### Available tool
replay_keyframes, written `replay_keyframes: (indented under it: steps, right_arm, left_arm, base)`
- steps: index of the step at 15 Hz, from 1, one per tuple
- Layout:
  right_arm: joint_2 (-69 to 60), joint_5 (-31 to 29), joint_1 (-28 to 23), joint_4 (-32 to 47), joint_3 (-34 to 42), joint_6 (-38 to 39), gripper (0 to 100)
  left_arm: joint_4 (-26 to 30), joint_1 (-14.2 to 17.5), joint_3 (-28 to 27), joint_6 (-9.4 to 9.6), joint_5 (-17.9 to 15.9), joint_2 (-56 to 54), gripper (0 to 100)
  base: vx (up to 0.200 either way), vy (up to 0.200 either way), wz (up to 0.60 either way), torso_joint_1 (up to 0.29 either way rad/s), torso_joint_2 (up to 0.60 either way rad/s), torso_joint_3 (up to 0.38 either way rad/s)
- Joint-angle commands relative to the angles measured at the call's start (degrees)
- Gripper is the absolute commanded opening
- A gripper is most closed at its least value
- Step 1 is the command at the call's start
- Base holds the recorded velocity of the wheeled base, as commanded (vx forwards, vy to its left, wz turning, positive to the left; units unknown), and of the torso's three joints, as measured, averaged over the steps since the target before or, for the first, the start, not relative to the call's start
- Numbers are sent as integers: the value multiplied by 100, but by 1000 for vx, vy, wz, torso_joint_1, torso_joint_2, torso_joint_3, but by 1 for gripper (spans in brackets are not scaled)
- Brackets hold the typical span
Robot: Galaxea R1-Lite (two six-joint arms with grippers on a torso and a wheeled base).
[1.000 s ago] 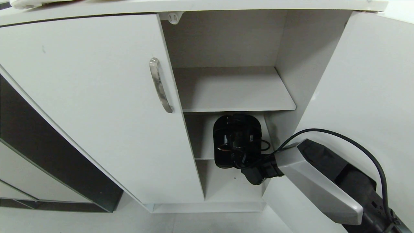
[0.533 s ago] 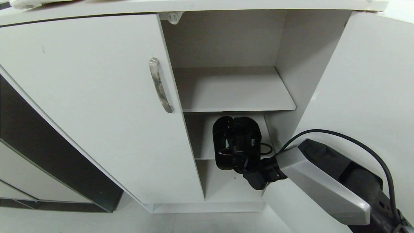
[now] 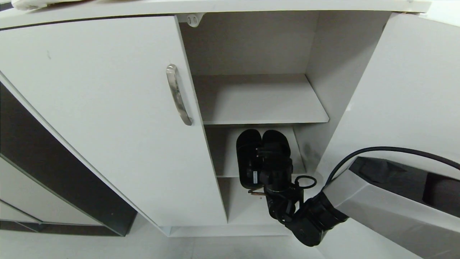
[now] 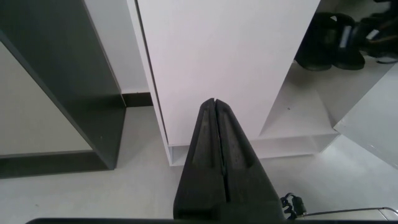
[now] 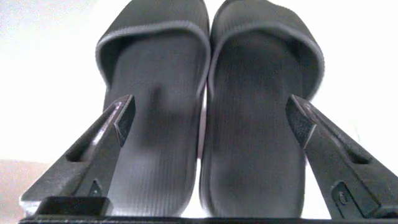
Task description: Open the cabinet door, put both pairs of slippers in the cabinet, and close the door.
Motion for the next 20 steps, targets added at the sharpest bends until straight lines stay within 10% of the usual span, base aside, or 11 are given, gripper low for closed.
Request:
replay_keyframes:
  steps: [1,10,20]
  right_arm:
    - [-397,4,111,-319,648,0,100]
    - [-353,4,129,-635,877,8,100]
    - [-353,4,120,-776,991,-9,100]
  left_arm:
    - [0,1,0,-1,0,8,0]
    - [0,1,0,17,0,8,0]
    - [0,1,0,8,-9,8,0]
  base:
    - [0,0,0,0,0,0]
    - [-200,0,0,3,3,3]
    - [0,0,0,0,0,9]
